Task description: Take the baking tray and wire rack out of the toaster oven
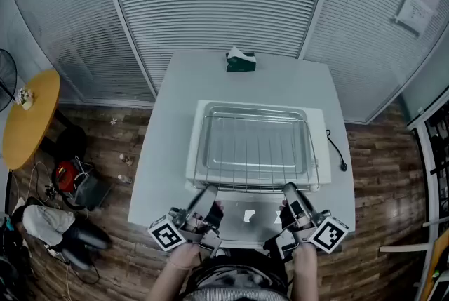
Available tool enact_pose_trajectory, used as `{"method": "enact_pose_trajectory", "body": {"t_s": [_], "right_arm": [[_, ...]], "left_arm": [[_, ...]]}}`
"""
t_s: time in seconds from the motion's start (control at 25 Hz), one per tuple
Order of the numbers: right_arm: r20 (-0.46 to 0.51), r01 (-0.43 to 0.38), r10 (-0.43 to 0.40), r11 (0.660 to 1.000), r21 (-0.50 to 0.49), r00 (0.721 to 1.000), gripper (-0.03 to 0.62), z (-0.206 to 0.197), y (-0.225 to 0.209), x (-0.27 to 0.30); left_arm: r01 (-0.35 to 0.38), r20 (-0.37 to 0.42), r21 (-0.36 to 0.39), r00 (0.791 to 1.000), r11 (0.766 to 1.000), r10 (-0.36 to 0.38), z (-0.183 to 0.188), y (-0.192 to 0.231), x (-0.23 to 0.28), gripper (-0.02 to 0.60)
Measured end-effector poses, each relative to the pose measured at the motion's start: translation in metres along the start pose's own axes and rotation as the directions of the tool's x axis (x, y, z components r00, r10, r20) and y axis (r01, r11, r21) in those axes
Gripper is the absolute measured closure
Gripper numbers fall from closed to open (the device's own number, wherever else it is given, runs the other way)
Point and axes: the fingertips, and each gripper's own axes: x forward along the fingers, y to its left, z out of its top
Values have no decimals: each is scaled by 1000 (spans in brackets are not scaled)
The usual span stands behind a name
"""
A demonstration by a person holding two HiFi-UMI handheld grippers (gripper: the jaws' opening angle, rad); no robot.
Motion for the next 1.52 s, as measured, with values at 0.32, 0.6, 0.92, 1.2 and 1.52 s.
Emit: {"method": "enact_pose_trajectory", "body": {"t_s": [0.32,0.6,0.92,1.2,1.52], "right_arm": [[-26,100,-101,994,-41,995,507,-6,-21,6],[-129,234,-265,949,-213,955,413,-19,-32,-1],[-154,338,-466,798,-499,872,310,-13,-45,-35],[16,396,-469,726,-563,883,195,16,-41,-59],[30,376,-504,602,-704,863,189,28,-53,-47]], "left_arm": [[-88,-1,2,996,996,88,0,20,5,566],[-205,20,101,979,973,204,4,30,4,501],[-313,20,296,946,902,322,-2,28,-6,387],[-293,13,773,894,562,448,2,10,-12,267],[-138,-59,933,853,332,519,-11,14,3,267]]}}
